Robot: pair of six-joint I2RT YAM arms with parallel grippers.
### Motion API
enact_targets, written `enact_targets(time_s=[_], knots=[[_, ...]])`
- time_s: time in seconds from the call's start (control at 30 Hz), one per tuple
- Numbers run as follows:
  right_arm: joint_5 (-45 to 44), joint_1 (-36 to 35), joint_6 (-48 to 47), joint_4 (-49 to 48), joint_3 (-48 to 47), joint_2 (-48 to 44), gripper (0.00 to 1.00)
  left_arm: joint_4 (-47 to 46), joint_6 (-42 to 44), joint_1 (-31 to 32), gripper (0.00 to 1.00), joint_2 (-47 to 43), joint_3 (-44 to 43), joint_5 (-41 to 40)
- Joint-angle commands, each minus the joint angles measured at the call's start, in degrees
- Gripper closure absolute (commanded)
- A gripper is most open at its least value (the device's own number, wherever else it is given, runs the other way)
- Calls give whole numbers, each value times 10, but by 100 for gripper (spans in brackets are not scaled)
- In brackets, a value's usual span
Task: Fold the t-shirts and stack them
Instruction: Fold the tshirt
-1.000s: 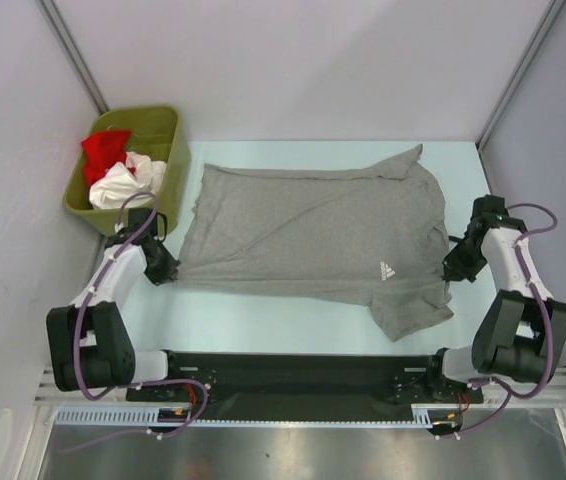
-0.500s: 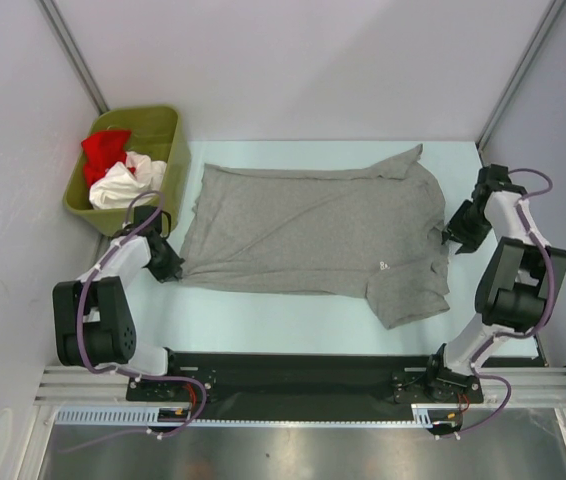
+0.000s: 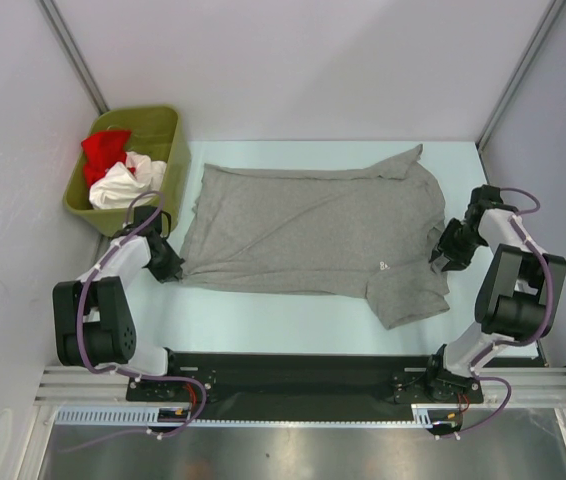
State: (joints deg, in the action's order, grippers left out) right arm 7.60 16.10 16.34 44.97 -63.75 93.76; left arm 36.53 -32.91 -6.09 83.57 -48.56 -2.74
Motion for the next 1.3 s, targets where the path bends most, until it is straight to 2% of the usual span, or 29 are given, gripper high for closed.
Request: enact_targets(time_s=[0.0, 0.3, 0.4, 0.5, 0.53, 0.63, 0.93, 1.03, 1.1, 1.13, 1.23, 1.27], knots=[[16, -5, -11, -36, -6, 16, 54, 1, 11, -5, 100, -10, -19, -2], [22, -13, -16, -52, -5, 60, 54, 10, 10, -5, 100, -10, -19, -7], [27, -13, -14, -58, -2, 63, 60, 11, 10, -4, 100, -9, -19, -8], [42, -12, -2, -61, -1, 60, 74, 13, 11, -4, 100, -7, -21, -7], [44, -12, 3, -59, -1, 57, 87, 14, 11, -4, 100, -8, -22, -6], [40, -8, 19, -57, 6, 36, 100, 14, 11, -5, 100, -11, -25, -3], [25, 23, 52, 13, 5, -58, 100, 14, 13, -5, 100, -33, -26, -6], [45, 28, 37, -8, 25, -59, 91, 13, 14, -4, 100, -36, -23, -6], [54, 30, 35, -10, 30, -55, 92, 11, 14, -4, 100, -42, -21, -4], [47, 31, 40, -10, 29, -53, 100, 13, 13, -5, 100, -44, -19, -3], [34, 39, 47, -1, 35, -63, 100, 12, 14, -4, 100, -52, -19, -1], [34, 40, 45, -2, 40, -65, 97, 12, 13, -5, 100, -54, -18, -1]])
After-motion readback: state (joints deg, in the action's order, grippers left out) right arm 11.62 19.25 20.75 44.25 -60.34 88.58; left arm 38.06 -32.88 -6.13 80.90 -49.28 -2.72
